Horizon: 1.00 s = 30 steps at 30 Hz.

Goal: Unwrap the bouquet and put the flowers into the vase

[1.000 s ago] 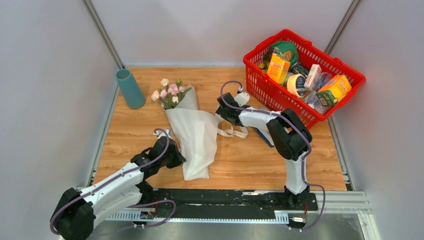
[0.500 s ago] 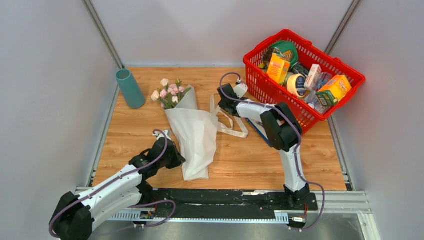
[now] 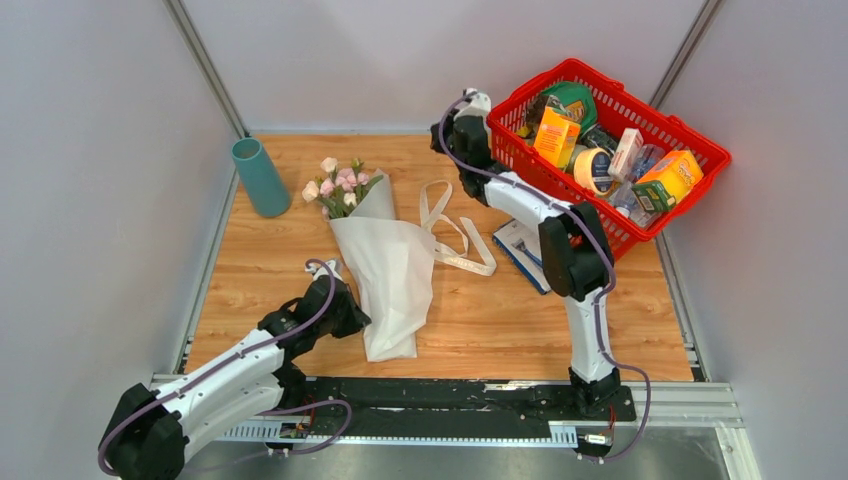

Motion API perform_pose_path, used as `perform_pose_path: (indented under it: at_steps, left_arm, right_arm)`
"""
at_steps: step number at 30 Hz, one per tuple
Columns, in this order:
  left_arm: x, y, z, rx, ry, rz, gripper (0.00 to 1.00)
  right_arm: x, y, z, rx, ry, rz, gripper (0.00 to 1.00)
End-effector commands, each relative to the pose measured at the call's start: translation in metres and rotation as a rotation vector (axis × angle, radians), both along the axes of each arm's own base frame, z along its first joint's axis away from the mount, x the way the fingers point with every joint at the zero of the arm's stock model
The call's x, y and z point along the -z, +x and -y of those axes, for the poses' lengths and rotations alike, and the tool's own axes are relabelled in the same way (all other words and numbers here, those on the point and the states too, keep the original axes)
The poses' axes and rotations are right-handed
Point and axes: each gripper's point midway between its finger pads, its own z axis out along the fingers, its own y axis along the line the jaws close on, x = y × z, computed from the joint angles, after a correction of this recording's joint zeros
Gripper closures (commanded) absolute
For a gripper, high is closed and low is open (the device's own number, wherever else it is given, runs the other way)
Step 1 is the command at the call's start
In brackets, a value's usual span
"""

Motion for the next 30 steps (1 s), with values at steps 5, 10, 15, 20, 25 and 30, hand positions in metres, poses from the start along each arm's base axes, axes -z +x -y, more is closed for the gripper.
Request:
perform_pose_path:
  at_steps: [5,10,15,20,25,30]
  left_arm:
    - [-0.014,0.009,-0.001,-0.013,0.016,0.037,1.00]
    - [-0.016,0.009,-0.005,-0.020,0.031,0.048,1.00]
    - [-0.020,0.009,-0.012,-0.050,0.046,0.056,1.00]
    - [-0.017,0.007,-0.016,-0.063,0.058,0.046,1.00]
    - [-0.016,0.005,-0.017,-0.067,0.056,0.042,1.00]
    - [-0.017,0.005,-0.019,-0.074,0.052,0.051,1.00]
  right_arm:
    - [-0.069,-0.048,0.003,-0.097,0.008,-0.032,0.63]
    - [-0.008,-0.109,0.024,-0.010,0.116,-0.305,0.39]
    - [0.025,-0.155,0.032,0.053,0.289,-0.514,0.23]
    - [0.067,-0.192,0.028,0.114,0.368,-0.759,0.21]
    - [0.099,-0.209,0.015,0.141,0.377,-0.866,0.21]
    - [0.122,-0.223,-0.004,0.127,0.431,-0.999,0.21]
